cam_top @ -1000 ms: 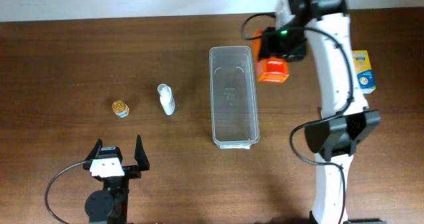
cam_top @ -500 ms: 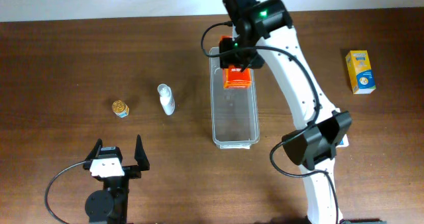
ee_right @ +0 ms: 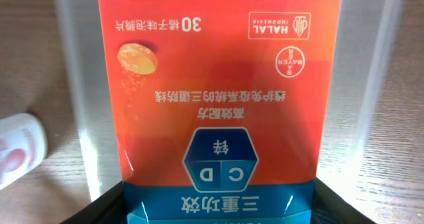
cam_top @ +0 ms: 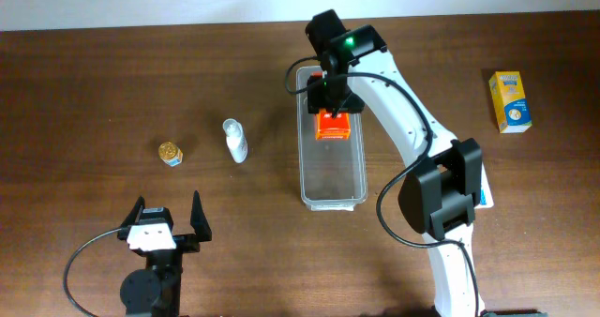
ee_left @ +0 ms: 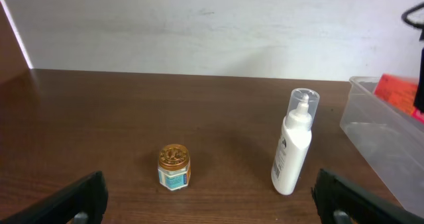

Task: Pack container
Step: 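Lift the orange box and carry it over the clear container, then lower the orange box upright into the container and release it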

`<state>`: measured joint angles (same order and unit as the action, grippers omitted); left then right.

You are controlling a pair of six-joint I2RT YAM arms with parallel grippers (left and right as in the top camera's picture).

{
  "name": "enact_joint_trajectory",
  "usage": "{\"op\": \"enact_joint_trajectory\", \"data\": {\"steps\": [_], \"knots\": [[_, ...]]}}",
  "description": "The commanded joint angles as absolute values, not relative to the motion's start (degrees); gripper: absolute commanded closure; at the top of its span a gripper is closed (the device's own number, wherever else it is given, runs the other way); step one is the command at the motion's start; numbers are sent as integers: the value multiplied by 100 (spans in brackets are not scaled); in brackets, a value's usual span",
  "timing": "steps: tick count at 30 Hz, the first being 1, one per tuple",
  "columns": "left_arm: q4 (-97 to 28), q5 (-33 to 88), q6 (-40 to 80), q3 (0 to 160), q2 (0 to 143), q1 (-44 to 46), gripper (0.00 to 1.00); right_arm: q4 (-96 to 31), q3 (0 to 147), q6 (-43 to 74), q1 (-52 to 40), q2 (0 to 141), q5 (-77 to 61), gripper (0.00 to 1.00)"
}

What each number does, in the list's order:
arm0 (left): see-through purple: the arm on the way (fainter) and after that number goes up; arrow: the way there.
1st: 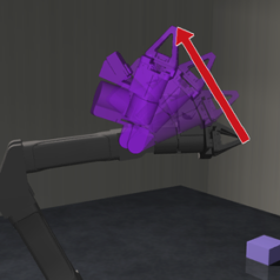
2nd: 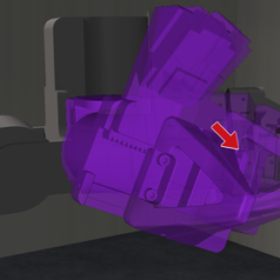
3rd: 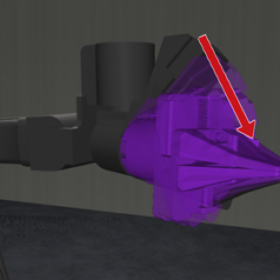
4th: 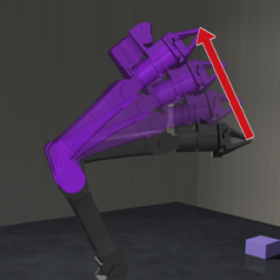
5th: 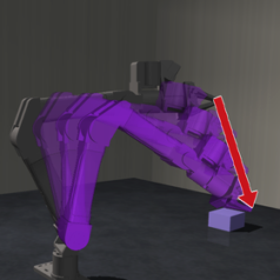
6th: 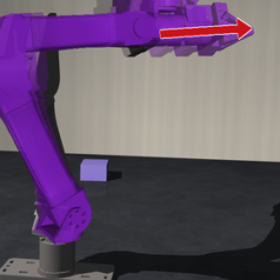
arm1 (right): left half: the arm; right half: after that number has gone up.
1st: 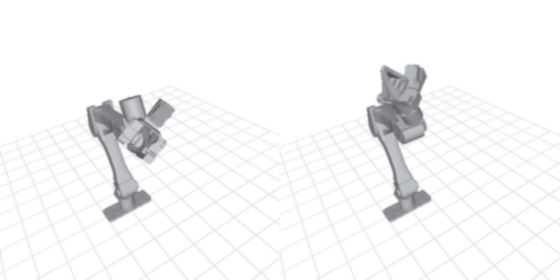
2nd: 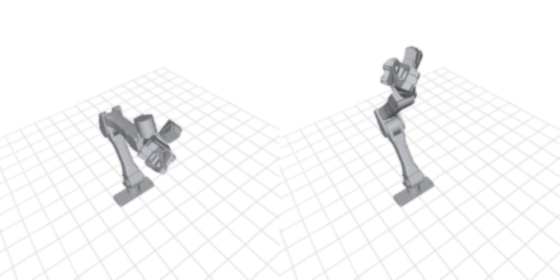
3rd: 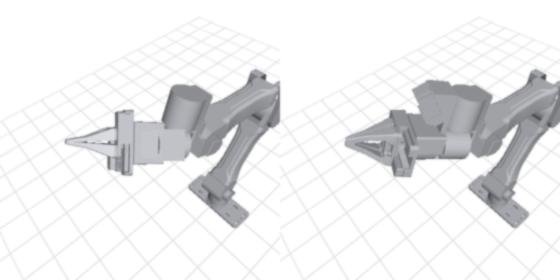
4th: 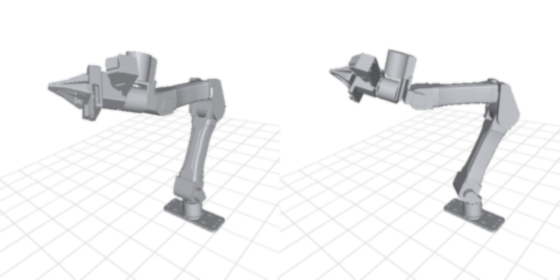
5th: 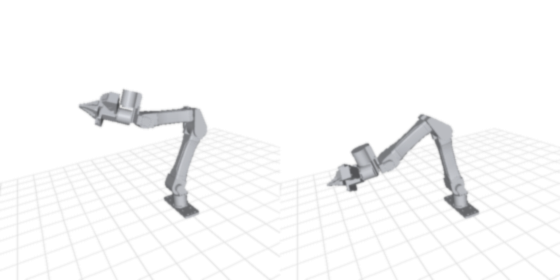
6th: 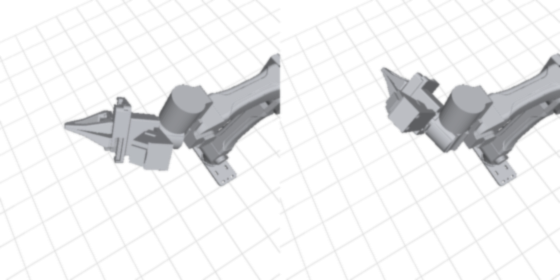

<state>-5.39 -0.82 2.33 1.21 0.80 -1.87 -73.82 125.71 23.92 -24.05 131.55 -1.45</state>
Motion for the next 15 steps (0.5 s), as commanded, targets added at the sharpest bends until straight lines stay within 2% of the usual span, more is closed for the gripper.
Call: {"op": "enact_joint_trajectory", "data": {"steps": [1, 5, 15], "knots": [[-528, -36, 145, 84, 45, -215, 0, -7242, 12269, 2456, -2438, 13166, -38, 38], [-528, -36, 145, 84, 45, -215, 1, -7002, 12103, 2456, -2438, 13166, -93, 34], [-528, -36, 143, 84, 45, -215, 1, -6479, 11653, 2563, -2447, 13166, -126, 34]]}}
